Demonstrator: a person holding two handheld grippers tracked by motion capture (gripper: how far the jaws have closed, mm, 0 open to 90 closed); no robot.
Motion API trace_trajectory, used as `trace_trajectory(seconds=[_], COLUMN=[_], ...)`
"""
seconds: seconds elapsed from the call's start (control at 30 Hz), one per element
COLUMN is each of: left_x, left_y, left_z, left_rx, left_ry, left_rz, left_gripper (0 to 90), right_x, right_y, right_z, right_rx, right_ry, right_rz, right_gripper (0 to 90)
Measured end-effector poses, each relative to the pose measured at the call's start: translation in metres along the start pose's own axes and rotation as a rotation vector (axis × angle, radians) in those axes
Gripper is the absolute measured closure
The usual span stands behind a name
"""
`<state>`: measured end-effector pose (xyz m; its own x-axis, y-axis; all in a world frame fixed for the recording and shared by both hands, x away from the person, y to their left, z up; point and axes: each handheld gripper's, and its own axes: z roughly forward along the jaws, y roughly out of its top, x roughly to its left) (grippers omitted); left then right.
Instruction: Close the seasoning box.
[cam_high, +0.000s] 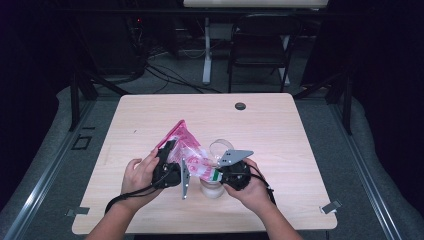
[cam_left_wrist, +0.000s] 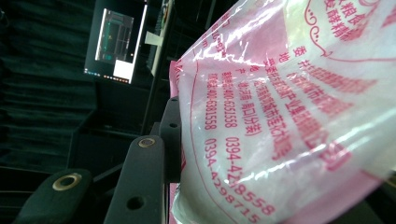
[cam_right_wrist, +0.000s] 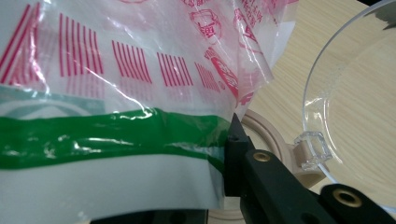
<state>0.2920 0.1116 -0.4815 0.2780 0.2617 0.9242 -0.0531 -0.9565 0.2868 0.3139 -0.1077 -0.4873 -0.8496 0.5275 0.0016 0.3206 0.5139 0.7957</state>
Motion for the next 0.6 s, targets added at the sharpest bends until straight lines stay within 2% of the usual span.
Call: trace_trajectory(seconds=[0.47,0.6], left_x=[-0.016,-0.023], left_y=[-0.012,-0.015], left_z=[0.003,0.003], left_rx=[0.004,0.015], left_ry=[-0.036,-0.053], left_rz=[-0.121,-0.126], left_gripper=[65.6,65.7], right_x=[0.002,0.002], right_y=[0.000,-0.001], right_z=[0.002,0.004], right_rx=[0.006,0.012], right_ry=[-0.008,-0.012], right_rz=[-0.006,-0.010], right_gripper=[90.0,90.0])
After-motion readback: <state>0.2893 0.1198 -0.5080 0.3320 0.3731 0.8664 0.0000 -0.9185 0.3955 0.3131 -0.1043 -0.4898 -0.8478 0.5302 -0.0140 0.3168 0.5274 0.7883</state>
